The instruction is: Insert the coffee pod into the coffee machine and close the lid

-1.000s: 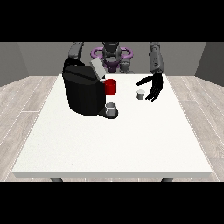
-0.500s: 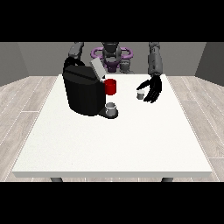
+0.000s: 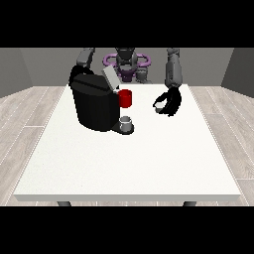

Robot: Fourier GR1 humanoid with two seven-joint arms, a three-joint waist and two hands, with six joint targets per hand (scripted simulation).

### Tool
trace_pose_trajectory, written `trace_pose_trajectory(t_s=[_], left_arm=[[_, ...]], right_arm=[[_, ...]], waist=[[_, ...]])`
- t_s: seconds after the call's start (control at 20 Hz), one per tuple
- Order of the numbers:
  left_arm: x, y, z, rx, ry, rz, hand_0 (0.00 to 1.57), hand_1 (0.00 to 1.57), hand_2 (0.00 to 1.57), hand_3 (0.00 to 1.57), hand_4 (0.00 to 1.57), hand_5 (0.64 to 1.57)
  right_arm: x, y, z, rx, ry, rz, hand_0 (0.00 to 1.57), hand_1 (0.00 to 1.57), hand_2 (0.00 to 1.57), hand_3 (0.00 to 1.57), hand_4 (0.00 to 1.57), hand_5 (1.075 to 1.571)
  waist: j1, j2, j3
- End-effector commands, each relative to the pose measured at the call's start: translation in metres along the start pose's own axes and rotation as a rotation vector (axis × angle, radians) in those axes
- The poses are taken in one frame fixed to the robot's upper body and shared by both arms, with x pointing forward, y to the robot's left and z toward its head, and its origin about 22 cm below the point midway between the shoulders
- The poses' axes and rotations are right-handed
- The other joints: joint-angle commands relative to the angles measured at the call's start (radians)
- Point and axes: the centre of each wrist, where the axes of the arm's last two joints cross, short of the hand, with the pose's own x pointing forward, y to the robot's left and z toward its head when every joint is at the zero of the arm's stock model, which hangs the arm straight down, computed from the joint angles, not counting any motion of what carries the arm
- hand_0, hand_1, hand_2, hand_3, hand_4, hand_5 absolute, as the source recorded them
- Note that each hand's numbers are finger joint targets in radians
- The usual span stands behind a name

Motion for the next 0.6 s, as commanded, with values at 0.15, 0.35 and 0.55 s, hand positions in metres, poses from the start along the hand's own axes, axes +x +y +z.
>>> trace_pose_trajectory(t_s=[0.15,0.35,0.55], left_arm=[[-0.002,0.008,-0.005,-0.019,0.012,-0.111,1.03,1.03,1.11,0.89,0.29,1.571],[-0.015,-0.009,0.005,0.018,-0.071,-0.112,1.27,1.27,1.40,1.36,0.51,1.571],[0.035,0.040,-0.027,-0.034,-0.188,-0.063,1.48,1.48,1.47,1.41,0.63,1.571]], right_arm=[[-0.014,-0.009,0.000,-0.009,0.012,-0.014,0.00,0.00,0.00,0.00,0.49,1.571],[0.003,-0.001,0.003,0.003,-0.007,-0.019,0.00,0.00,0.00,0.00,0.40,1.571],[-0.004,-0.006,-0.008,-0.024,0.042,-0.044,0.00,0.00,0.00,0.00,0.43,1.571]], waist=[[0.003,0.015,-0.0007],[-0.010,0.012,-0.0011],[0.004,-0.028,-0.0007]])
